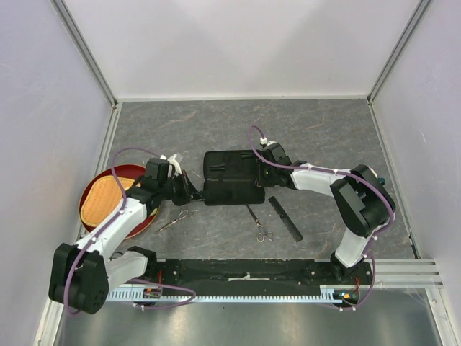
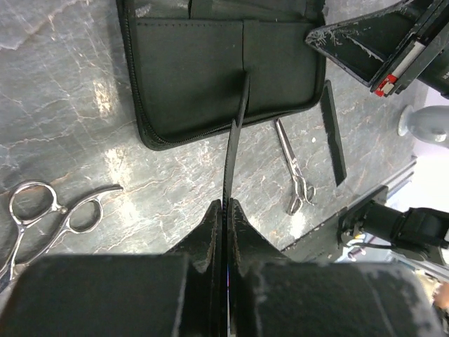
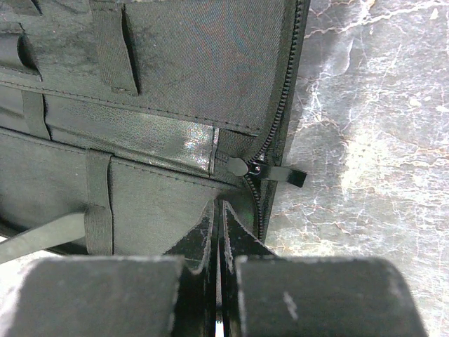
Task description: Sort the hair-cutting tools
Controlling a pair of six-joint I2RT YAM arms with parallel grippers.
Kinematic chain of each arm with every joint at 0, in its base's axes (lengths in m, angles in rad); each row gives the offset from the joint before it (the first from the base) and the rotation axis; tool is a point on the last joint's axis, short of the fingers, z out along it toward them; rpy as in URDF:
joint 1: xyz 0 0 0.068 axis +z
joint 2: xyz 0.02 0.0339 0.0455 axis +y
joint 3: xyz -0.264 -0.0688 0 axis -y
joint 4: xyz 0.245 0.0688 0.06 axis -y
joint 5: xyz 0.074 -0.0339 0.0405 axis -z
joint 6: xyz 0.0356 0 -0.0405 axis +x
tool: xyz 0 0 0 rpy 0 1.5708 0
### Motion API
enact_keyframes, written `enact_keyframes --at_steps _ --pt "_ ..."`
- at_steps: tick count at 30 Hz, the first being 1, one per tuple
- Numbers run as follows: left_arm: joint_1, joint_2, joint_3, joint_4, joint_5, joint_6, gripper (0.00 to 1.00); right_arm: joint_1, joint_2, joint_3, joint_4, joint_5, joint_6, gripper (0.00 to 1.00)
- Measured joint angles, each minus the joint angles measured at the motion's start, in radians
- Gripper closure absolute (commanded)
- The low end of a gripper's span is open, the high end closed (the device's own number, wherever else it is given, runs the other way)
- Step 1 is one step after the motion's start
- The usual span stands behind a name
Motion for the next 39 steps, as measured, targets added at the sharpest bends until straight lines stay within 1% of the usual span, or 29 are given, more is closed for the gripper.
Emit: enact_keyframes --at_steps 6,12,19,25,33,39 --pt "0.034 0.079 -0.031 0.045 0.081 -0.014 0.98 -0.002 -0.003 -0.01 0.014 -0.011 0.003 1.0" --pt "0.035 0.127 -0.031 0.037 0.08 -0.015 0.98 -0.003 -0.003 -0.013 0.019 -0.016 0.003 1.0" --pt "0.035 0.231 0.019 0.018 0.079 -0.01 0.98 -0.008 -0.005 -0.021 0.031 -0.03 0.003 1.0" --pt "0.035 0.304 0.037 0.032 0.08 -0.01 0.98 -0.011 -0.003 -0.021 0.032 -0.041 0.003 1.0" --pt "-0.001 0.505 0.14 0.078 0.084 -0.007 0.98 -0.013 0.013 -0.003 0.024 -0.047 0.011 1.0" --pt "-0.019 0.591 0.212 0.079 0.1 0.023 0.98 -0.013 0.014 -0.002 0.025 -0.047 0.015 1.0"
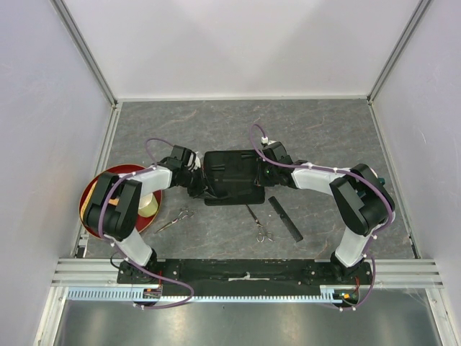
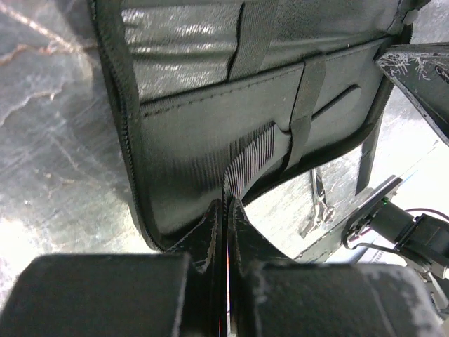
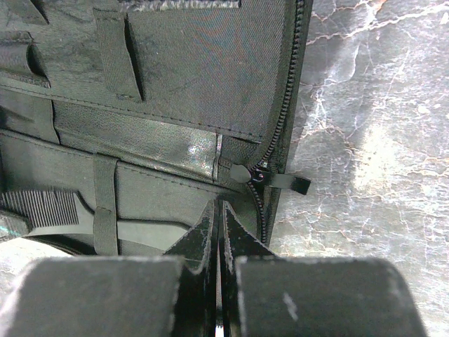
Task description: Sort the hair-cutting tools
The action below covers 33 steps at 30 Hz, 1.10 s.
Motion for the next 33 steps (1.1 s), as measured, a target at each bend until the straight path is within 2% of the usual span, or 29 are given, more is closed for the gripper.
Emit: enact_keyframes --at_steps 7,15,21,33 --pt "-0.002 0.078 0.066 -0.011 0.046 0.056 0.98 0.0 0.002 0.003 -0.003 0.0 0.0 1.0" --pt "-0.003 0.113 0.075 -0.005 0.099 0.113 0.98 0.0 0.006 0.014 -0.019 0.0 0.0 1.0" --pt "-0.007 0.175 0.142 -0.061 0.138 0.141 0.98 0.0 0.007 0.018 -0.027 0.001 0.013 1.0" --pt "-0.009 0.22 0.183 -0.1 0.186 0.188 0.98 0.0 0.009 0.021 -0.032 0.003 0.019 1.0"
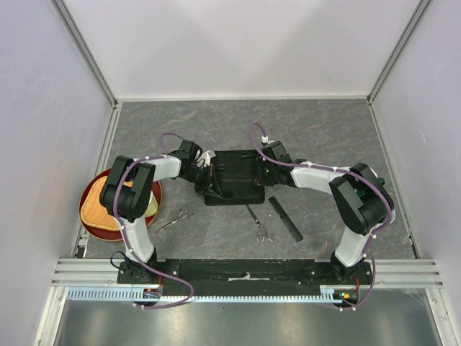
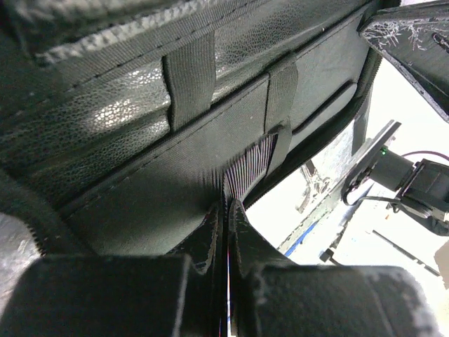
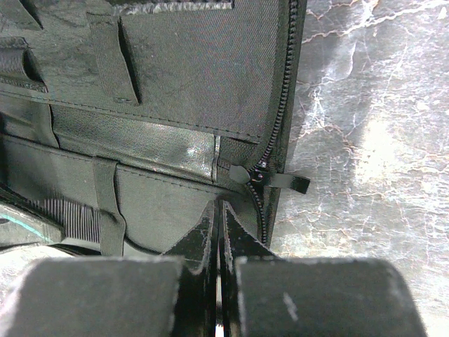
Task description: Sort the hair-cutting tools
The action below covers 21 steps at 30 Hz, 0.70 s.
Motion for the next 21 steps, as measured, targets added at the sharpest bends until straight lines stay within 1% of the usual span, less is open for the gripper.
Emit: enact_keyframes --at_steps 2,3,5,6,8,9,11,12,15,16,17,21 --pt "-0.002 0.008 0.002 -0.001 0.015 0.0 0.94 0.0 0.0 0.0 0.0 0.0 0.002 1.0" --pt "-0.003 0.012 0.003 -0.001 0.023 0.0 0.87 0.0 0.0 0.0 0.0 0.0 0.003 1.0" --pt "-0.014 0.018 0.003 0.011 0.035 0.0 0.77 0.0 0.0 0.0 0.0 0.0 0.003 1.0" --pt "-0.018 0.019 0.003 0.014 0.036 0.0 0.68 0.0 0.0 0.0 0.0 0.001 0.004 1.0" --pt "-0.021 0.02 0.003 0.017 0.038 -0.003 0.61 0.0 0.0 0.0 0.0 0.001 0.004 1.0" --pt "-0.023 0.019 0.003 0.019 0.04 -0.003 0.54 0.0 -0.001 0.0 0.0 0.001 0.005 1.0" --pt "-0.029 0.013 0.004 0.021 0.041 -0.01 0.49 0.0 -0.001 0.0 -0.001 0.001 0.005 1.0" --pt "-0.032 0.007 0.005 0.022 0.04 -0.016 0.44 0.0 -0.001 0.0 -0.001 0.001 0.005 1.0" --pt "-0.041 -0.011 0.008 0.018 0.02 -0.029 0.41 0.0 -0.001 0.0 -0.001 0.001 0.006 1.0" --pt "-0.046 -0.02 0.008 0.015 0.001 -0.034 0.35 0.0 -0.002 0.0 -0.001 0.001 0.006 1.0" --pt "-0.052 -0.035 0.008 0.0 -0.039 -0.045 0.31 0.0 -0.002 0.0 -0.001 0.002 0.006 1.0" --pt "-0.052 -0.069 0.012 -0.029 -0.092 -0.071 0.27 0.0 -0.002 0.0 -0.001 0.003 0.006 1.0"
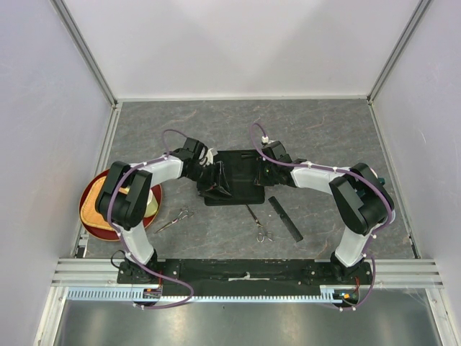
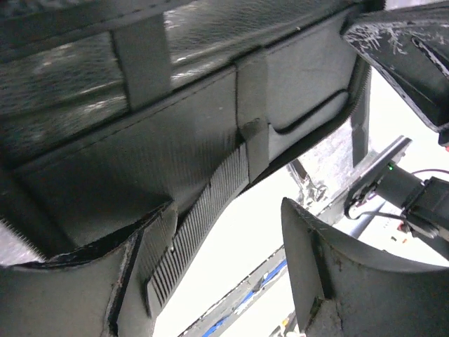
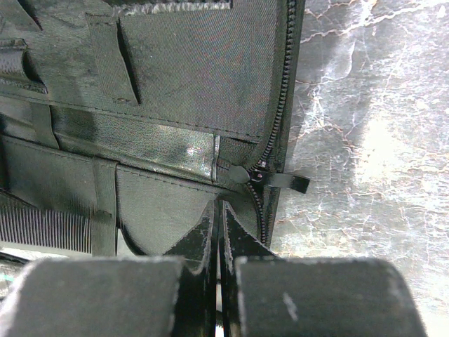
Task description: Sort the hair-cutting tools
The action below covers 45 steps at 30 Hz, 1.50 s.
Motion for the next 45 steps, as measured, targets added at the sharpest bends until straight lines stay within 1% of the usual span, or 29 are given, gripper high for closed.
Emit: enact_keyframes --at_steps 3,5,11,14,16,19,20,22,23,25,26,28,29,31,34,35,39,43,45 --pt "0.003 -0.02 0.008 -0.04 -0.064 -0.017 0.26 0.0 0.0 0.0 0.0 0.001 0.0 1.0" --pt "0.003 -0.035 0.014 -0.071 -0.118 -0.023 0.22 0.0 0.0 -0.001 0.0 0.001 0.0 1.0" --pt "0.007 -0.086 0.019 -0.155 -0.276 -0.039 0.17 0.0 -0.002 -0.001 0.0 0.001 0.0 0.99" --pt "0.013 -0.106 0.019 -0.218 -0.405 -0.039 0.14 0.0 -0.003 -0.001 -0.001 0.002 0.0 0.98" --pt "0.019 -0.122 0.016 -0.254 -0.465 -0.039 0.12 0.0 -0.004 -0.001 -0.001 0.003 0.0 0.97" --pt "0.024 -0.189 0.014 -0.293 -0.532 -0.039 0.1 0.002 -0.012 0.0 -0.013 0.013 -0.002 0.9" --pt "0.024 -0.216 0.014 -0.297 -0.541 -0.039 0.09 0.003 -0.017 0.0 -0.026 0.022 -0.006 0.84" --pt "0.024 -0.285 0.013 -0.293 -0.559 -0.039 0.09 0.007 -0.035 0.0 -0.068 0.039 -0.016 0.78" --pt "0.024 -0.321 0.011 -0.291 -0.564 -0.039 0.09 0.009 -0.045 0.0 -0.092 0.047 -0.021 0.73" --pt "0.024 -0.388 0.003 -0.278 -0.572 -0.039 0.09 0.009 -0.068 0.001 -0.135 0.057 -0.032 0.67" --pt "0.024 -0.41 -0.002 -0.272 -0.575 -0.039 0.08 0.009 -0.077 0.004 -0.152 0.061 -0.037 0.63" --pt "0.024 -0.459 -0.021 -0.251 -0.575 -0.039 0.0 0.016 -0.104 0.015 -0.189 0.079 -0.05 0.6" --pt "0.024 -0.478 -0.032 -0.241 -0.573 -0.039 0.0 0.018 -0.117 0.021 -0.204 0.089 -0.056 0.57" --pt "0.024 -0.515 -0.062 -0.218 -0.565 -0.04 0.0 0.029 -0.151 0.032 -0.23 0.111 -0.065 0.55" --pt "0.024 -0.592 -0.122 -0.184 -0.558 -0.041 0.0 0.044 -0.207 0.04 -0.268 0.156 -0.076 0.47" --pt "0.024 -0.624 -0.14 -0.182 -0.558 -0.043 0.0 0.047 -0.223 0.04 -0.283 0.177 -0.08 0.41" --pt "0.024 -0.749 -0.198 -0.141 -0.557 -0.048 0.01 0.048 -0.297 0.037 -0.366 0.283 -0.106 0.29" --pt "0.024 -0.8 -0.213 -0.098 -0.53 -0.05 0.02 0.046 -0.364 -0.002 -0.443 0.343 -0.124 0.21" --pt "0.024 -0.797 -0.214 -0.082 -0.507 -0.05 0.01 0.046 -0.39 -0.036 -0.474 0.346 -0.126 0.14"
